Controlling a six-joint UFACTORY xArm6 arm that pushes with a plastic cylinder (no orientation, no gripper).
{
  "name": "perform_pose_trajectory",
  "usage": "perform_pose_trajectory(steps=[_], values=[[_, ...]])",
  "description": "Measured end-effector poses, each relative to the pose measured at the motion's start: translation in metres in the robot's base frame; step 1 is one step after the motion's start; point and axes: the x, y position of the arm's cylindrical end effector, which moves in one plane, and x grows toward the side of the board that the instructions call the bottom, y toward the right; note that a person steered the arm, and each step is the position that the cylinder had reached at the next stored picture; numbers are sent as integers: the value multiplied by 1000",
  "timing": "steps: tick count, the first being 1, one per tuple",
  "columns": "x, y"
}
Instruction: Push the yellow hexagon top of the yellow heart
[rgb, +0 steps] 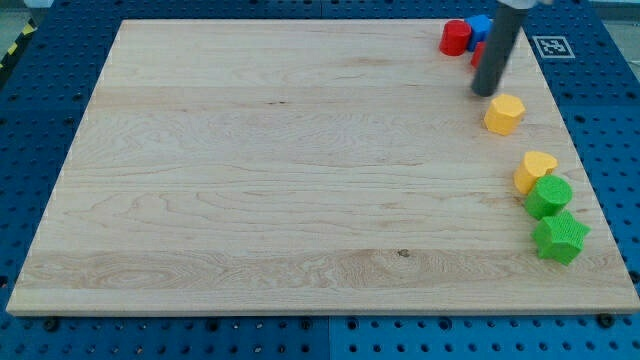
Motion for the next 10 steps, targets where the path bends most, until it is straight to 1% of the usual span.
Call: perform_pose_trajectory(steps=[1, 4, 5, 6, 7, 8, 10], values=[[16, 18], [18, 8], [40, 9], [35, 9], [23, -7], [44, -22], [79, -18]])
